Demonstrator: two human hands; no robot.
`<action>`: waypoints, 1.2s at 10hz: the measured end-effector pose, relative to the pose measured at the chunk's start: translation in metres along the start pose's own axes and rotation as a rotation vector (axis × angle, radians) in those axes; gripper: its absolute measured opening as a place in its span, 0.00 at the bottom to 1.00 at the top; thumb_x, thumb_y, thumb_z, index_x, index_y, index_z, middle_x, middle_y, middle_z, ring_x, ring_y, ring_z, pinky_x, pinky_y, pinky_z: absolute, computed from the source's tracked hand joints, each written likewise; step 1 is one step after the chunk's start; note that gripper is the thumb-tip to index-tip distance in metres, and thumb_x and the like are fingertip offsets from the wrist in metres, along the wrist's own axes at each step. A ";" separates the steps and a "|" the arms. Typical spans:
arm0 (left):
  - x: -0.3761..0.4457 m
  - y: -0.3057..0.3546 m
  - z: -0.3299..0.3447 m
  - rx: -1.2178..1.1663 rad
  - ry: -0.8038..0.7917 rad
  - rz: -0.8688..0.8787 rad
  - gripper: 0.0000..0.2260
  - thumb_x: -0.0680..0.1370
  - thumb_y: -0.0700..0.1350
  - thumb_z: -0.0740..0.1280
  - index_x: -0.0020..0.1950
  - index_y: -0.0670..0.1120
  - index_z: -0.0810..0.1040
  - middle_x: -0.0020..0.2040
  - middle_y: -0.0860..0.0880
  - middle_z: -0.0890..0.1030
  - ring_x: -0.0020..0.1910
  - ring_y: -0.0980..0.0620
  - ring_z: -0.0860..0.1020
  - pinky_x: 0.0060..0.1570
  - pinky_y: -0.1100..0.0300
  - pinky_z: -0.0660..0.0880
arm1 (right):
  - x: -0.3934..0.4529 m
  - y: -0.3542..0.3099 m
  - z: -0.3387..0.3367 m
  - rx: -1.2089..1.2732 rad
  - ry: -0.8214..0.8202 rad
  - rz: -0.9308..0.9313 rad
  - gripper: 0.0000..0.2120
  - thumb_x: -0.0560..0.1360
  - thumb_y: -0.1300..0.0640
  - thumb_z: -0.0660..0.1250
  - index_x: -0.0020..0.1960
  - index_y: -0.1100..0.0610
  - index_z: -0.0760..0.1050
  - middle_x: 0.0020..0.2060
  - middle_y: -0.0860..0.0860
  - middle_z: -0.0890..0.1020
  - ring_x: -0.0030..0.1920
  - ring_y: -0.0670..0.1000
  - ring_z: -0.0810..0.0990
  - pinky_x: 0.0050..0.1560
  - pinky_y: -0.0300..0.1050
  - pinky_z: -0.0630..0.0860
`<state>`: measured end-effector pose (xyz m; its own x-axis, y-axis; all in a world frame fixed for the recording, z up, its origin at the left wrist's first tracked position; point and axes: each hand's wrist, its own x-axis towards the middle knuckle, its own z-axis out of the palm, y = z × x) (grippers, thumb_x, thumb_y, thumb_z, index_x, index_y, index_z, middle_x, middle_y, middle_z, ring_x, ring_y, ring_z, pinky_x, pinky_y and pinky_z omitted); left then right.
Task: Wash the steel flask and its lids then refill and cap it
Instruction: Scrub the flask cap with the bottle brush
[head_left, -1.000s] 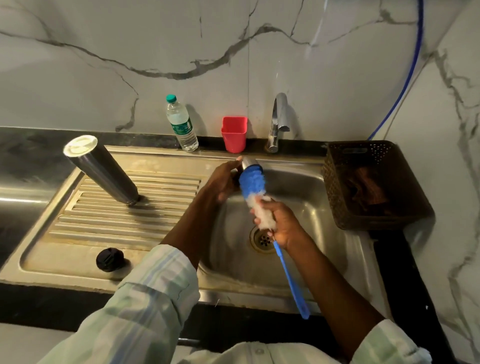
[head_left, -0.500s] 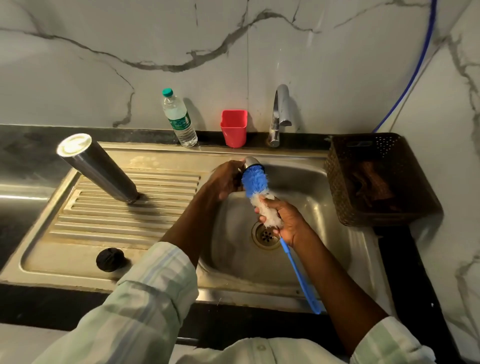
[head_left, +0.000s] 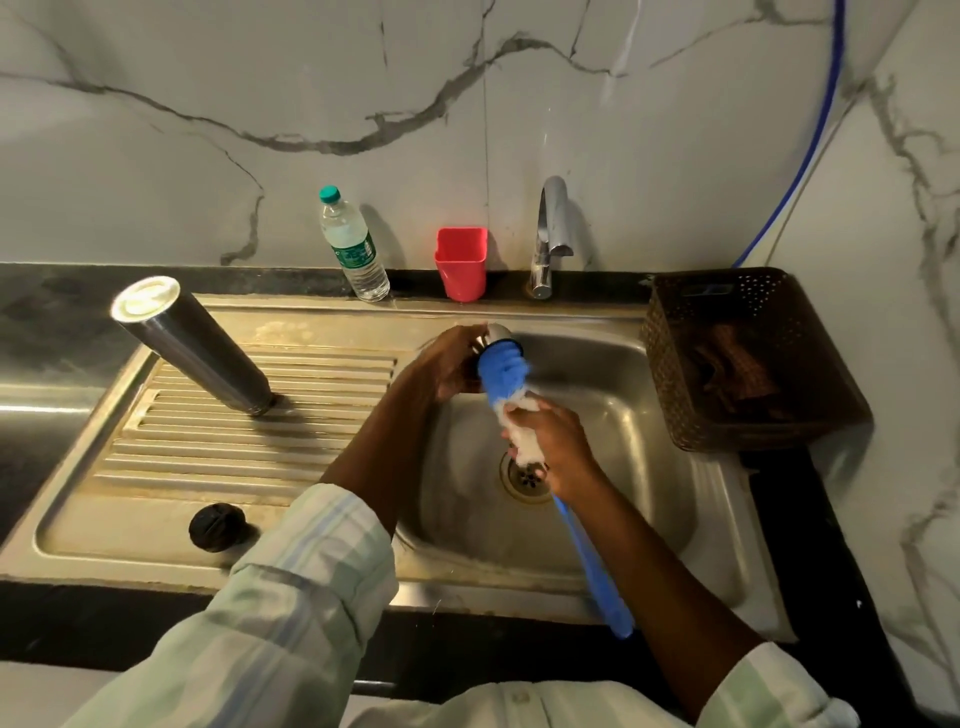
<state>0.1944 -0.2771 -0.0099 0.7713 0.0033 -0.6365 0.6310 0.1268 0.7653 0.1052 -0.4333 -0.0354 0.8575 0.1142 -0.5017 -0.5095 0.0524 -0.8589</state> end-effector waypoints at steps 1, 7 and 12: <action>0.000 0.002 0.006 0.138 0.130 0.032 0.31 0.73 0.67 0.69 0.59 0.42 0.76 0.51 0.42 0.83 0.49 0.46 0.83 0.46 0.53 0.81 | 0.005 0.006 0.004 -1.144 0.363 -0.462 0.28 0.77 0.57 0.65 0.75 0.46 0.64 0.51 0.54 0.80 0.49 0.57 0.80 0.48 0.51 0.77; 0.014 -0.006 -0.006 0.015 0.134 0.061 0.19 0.76 0.52 0.73 0.57 0.38 0.78 0.51 0.40 0.84 0.45 0.45 0.83 0.41 0.54 0.80 | 0.017 0.001 -0.004 -0.061 -0.038 -0.004 0.15 0.77 0.57 0.66 0.63 0.57 0.76 0.42 0.57 0.82 0.36 0.54 0.80 0.29 0.42 0.74; 0.007 -0.013 -0.012 -0.095 0.104 0.102 0.18 0.75 0.45 0.75 0.59 0.37 0.80 0.56 0.38 0.84 0.51 0.42 0.83 0.55 0.46 0.81 | 0.003 -0.001 0.002 0.194 -0.141 0.143 0.12 0.79 0.58 0.64 0.61 0.59 0.75 0.36 0.55 0.80 0.27 0.49 0.77 0.19 0.35 0.65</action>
<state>0.1908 -0.2670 -0.0253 0.8153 0.1232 -0.5658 0.5351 0.2133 0.8174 0.1080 -0.4310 -0.0355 0.7644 0.2705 -0.5852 -0.6404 0.2132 -0.7379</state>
